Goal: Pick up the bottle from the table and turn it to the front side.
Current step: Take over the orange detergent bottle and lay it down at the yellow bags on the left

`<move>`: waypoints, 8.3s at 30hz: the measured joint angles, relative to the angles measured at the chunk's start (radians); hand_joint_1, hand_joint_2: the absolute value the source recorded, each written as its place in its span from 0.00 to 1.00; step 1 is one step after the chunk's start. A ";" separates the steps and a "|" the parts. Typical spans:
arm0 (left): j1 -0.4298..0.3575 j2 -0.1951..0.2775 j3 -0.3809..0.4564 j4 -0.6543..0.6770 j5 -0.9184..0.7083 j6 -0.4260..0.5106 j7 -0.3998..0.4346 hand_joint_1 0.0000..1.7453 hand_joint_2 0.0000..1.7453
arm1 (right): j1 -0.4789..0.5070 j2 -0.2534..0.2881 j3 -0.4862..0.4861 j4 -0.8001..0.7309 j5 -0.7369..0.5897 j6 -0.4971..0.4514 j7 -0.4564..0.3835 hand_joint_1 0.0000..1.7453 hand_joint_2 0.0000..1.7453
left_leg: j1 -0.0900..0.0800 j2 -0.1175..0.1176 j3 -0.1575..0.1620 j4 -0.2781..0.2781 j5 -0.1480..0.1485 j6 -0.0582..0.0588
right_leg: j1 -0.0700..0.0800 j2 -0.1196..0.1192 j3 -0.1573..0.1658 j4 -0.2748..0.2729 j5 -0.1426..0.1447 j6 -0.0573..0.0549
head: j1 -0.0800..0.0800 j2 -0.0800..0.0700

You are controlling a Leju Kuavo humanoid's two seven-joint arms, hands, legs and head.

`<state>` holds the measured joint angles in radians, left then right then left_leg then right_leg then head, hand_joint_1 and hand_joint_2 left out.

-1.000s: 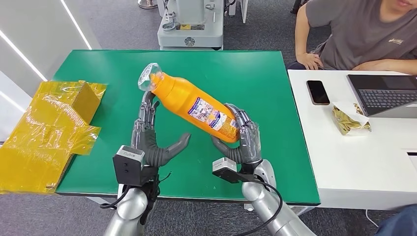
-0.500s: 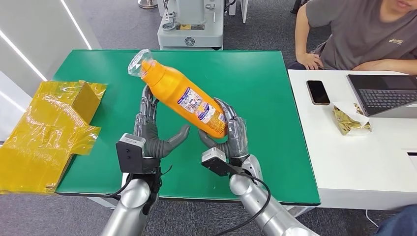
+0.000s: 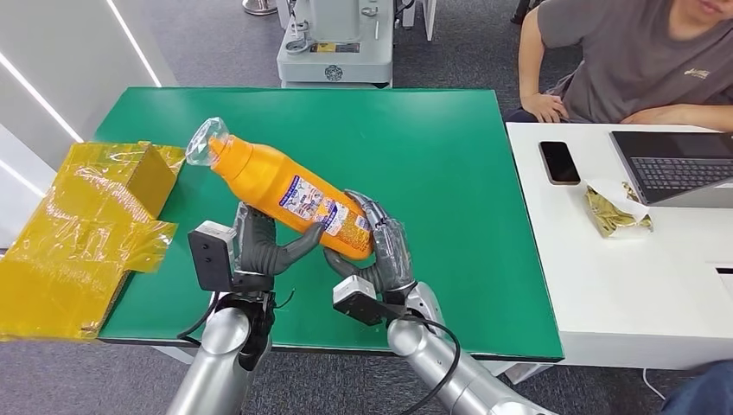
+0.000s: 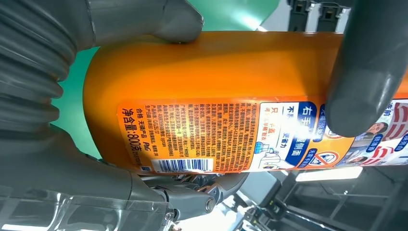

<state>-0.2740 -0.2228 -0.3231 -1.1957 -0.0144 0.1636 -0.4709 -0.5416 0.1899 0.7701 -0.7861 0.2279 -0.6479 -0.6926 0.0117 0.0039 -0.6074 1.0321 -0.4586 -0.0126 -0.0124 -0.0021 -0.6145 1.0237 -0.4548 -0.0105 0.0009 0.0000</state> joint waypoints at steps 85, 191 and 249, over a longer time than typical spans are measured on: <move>-0.360 0.395 0.055 0.328 -0.973 0.421 0.207 1.00 1.00 | 0.327 -0.082 -0.057 -0.585 -0.072 -0.035 -0.009 0.00 1.00 | 0.001 0.002 0.001 -0.001 0.002 -0.003 | 0.001 0.002 -0.001 0.001 0.001 -0.001 | 0.000 0.000; -0.364 0.563 -0.055 0.773 -1.478 0.525 0.825 0.00 1.00 | 0.450 -0.166 -0.002 -0.642 -0.099 0.006 0.051 0.00 1.00 | 0.001 0.002 0.001 -0.001 0.002 -0.003 | 0.001 0.003 -0.001 0.001 0.000 -0.002 | 0.000 0.000; 0.154 0.002 0.048 -0.155 -0.163 0.264 -0.190 0.00 1.00 | 0.412 -0.108 -0.033 -0.660 -0.099 -0.028 0.012 0.00 1.00 | 0.000 0.002 0.003 0.000 0.000 -0.003 | 0.000 0.001 0.002 -0.001 0.000 -0.001 | 0.000 0.000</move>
<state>-0.1196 -0.2211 -0.2756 -1.3506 -0.1771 0.4280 -0.6611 -0.1301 0.0816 0.7366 -1.4462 0.1290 -0.6755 -0.6804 0.0118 0.0054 -0.6047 1.0316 -0.4583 -0.0152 -0.0125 -0.0008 -0.6124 1.0226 -0.4543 -0.0114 0.0012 0.0000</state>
